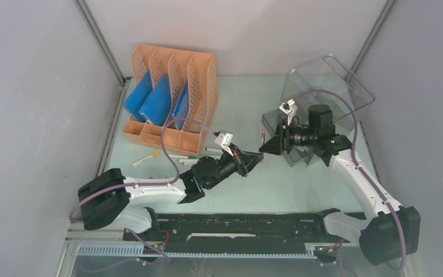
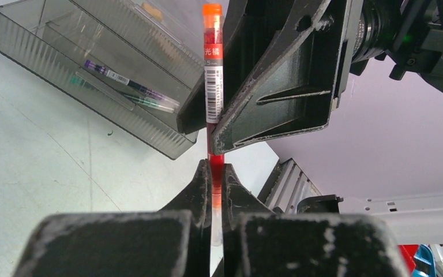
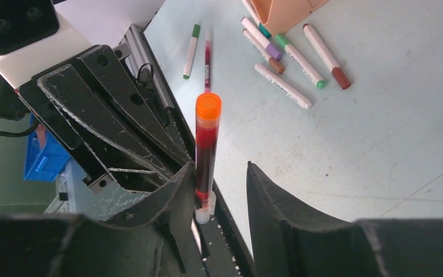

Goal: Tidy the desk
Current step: Pick up the stationery from the center of the board, then place the stationery in the drawer.

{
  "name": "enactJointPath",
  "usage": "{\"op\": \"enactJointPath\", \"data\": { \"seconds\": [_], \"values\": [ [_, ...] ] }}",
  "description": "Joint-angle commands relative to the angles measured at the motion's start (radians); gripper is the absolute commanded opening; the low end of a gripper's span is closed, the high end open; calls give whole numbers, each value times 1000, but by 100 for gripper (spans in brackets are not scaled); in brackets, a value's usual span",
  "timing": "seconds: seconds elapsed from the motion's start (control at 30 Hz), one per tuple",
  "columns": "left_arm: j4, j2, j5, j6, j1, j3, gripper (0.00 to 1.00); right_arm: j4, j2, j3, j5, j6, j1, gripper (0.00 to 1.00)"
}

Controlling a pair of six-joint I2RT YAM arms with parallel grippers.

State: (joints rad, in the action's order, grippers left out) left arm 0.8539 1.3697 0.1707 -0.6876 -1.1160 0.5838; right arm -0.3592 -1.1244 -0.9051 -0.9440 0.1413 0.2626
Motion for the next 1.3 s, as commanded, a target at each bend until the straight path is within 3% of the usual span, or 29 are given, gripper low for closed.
{"op": "enactJointPath", "data": {
  "seconds": [0.0, 0.2, 0.3, 0.5, 0.7, 0.97, 1.27],
  "values": [
    [60, 13, -7, 29, -9, 36, 0, 31, -15, 4, -4, 19, 20, 41],
    [68, 12, -5, 28, -10, 30, 0, 27, -20, 4, -5, 5, 34, 8],
    [67, 1, 5, 30, -10, 18, 7, 20, -17, 4, 11, -14, 37, 0],
    [10, -70, 65, 54, -10, -19, 40, 2, -10, 2, 19, -63, 39, 0],
    [-126, -186, 83, 185, -8, -45, 56, -74, -8, -15, 46, -205, 51, 0],
    [-255, -428, 317, 272, -3, -178, 98, -180, 11, -44, 315, -418, 128, 0],
    [-436, -700, 473, 282, 12, -296, 100, -176, 45, -34, 588, -507, 119, 0]
  ]
}}
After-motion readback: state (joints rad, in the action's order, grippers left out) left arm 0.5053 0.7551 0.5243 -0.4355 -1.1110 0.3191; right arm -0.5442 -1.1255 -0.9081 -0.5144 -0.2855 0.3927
